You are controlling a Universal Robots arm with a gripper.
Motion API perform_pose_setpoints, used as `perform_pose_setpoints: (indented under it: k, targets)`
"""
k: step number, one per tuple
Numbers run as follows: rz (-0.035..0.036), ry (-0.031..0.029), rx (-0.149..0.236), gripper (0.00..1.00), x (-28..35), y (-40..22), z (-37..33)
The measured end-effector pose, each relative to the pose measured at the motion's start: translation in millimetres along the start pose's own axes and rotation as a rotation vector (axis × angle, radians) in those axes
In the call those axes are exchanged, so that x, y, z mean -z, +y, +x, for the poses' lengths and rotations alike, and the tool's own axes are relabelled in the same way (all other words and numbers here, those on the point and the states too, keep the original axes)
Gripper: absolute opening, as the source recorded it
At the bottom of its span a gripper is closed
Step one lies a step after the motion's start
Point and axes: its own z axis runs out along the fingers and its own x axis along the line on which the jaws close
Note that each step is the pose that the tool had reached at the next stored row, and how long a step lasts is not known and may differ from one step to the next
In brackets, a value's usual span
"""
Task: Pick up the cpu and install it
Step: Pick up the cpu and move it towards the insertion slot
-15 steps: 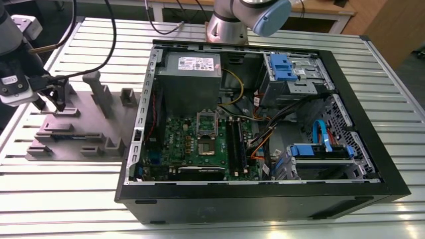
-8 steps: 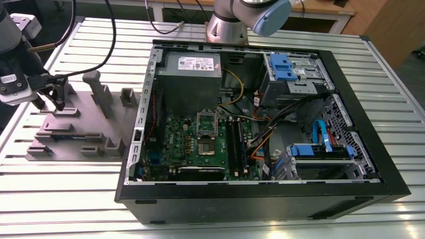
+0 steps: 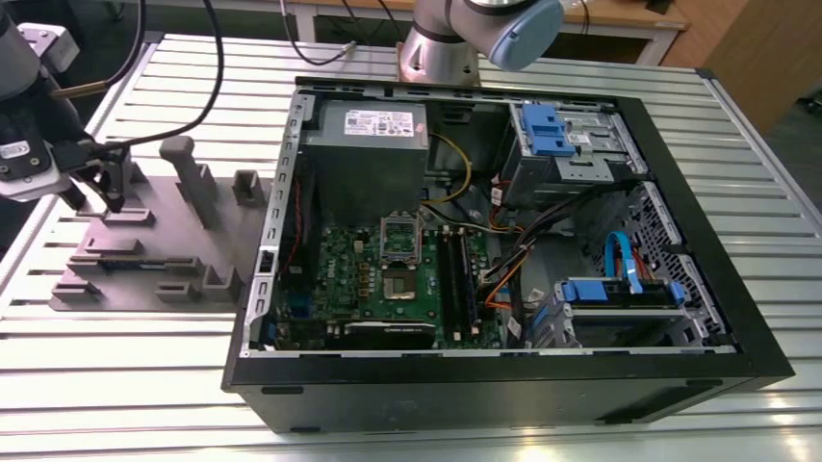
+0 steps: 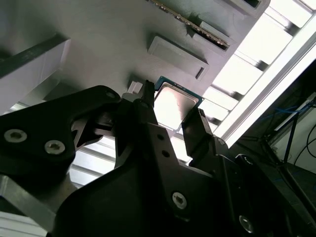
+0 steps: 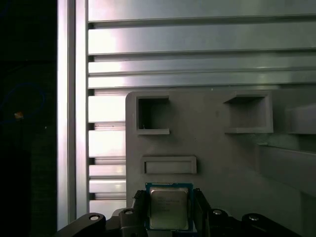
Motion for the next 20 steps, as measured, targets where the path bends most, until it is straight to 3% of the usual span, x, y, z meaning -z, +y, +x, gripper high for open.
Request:
perform_pose_setpoints:
  k: [20]
  targets:
    - [0.0000, 0.0001, 0.000, 0.47, 8.3, 0.4, 0.2]
